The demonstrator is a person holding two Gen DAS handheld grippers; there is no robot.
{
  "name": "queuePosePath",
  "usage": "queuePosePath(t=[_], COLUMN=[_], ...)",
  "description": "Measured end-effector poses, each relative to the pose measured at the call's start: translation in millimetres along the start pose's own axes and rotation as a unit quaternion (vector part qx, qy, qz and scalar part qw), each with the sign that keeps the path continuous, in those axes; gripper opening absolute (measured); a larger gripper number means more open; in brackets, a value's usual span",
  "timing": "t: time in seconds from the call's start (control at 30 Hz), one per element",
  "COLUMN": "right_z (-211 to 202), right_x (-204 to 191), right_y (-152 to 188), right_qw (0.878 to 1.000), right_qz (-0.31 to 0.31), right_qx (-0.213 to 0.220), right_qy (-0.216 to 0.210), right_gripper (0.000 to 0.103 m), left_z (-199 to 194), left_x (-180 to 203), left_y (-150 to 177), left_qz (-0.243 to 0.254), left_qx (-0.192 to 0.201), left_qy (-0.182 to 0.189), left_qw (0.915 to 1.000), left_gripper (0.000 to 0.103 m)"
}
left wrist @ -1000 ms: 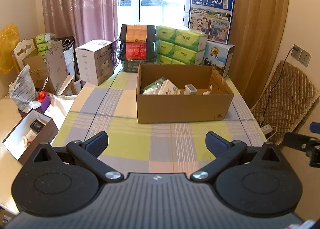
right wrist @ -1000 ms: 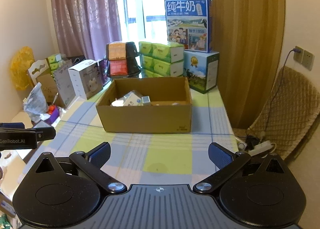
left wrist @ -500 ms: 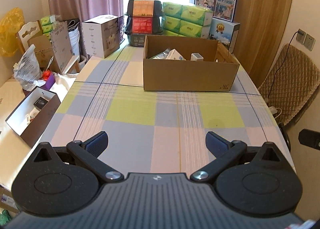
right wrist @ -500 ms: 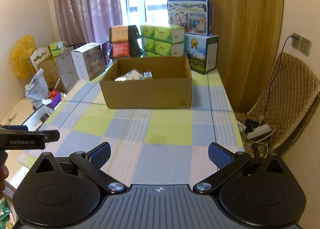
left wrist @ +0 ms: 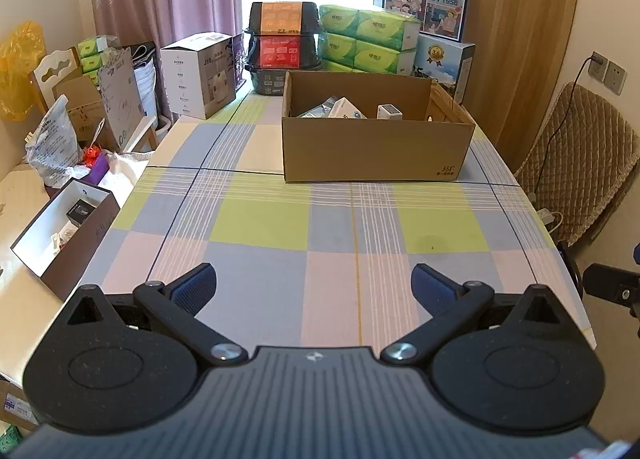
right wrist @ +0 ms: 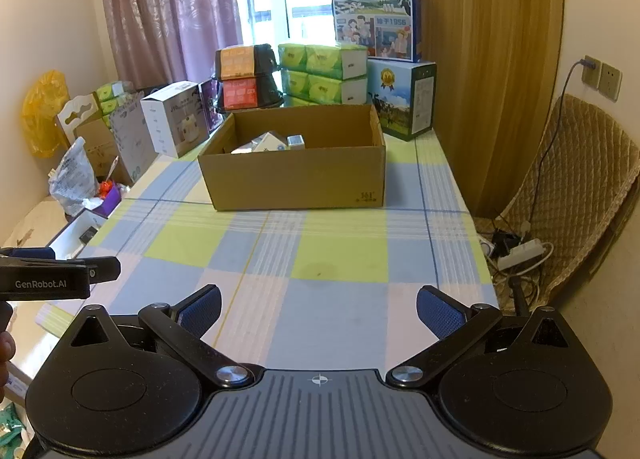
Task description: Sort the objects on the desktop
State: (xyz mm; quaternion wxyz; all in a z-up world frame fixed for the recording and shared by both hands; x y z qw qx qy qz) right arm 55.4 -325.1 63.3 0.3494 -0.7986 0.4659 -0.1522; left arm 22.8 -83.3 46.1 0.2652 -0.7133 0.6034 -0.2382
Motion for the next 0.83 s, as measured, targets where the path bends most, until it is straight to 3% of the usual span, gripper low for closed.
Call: queuePosePath(t=[0.6, 0.83], right_z=[3.5, 4.6], right_x=[-1.4, -2.9], right_y=[2.9, 5.3], right_qw=[1.000, 1.000], right_qz=[0.001, 0.003], right_qx=[-0.004, -0.002], right_qy=[0.001, 0.002], right_gripper=[0.101, 0.101], left_z=[1.2, -4.2], left_x=[6.3, 3.7], left_y=[1.8, -0.1], left_qz=[0.005, 0.010], left_qx=[-0.002, 0.019], left_qy=[0.010, 0.007], left_qw=[0.9999, 0.9997], left_gripper=[0.102, 0.102])
Point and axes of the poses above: each gripper's, at about its wrist camera, not at the fingertips, and z roughly the way its jaws point, x to its right, y to its underside, the point moved 5 cm from there along z, roughly the way its jaws point, and after that the axes turned 5 degrees about -x, right-handed, at the moved point
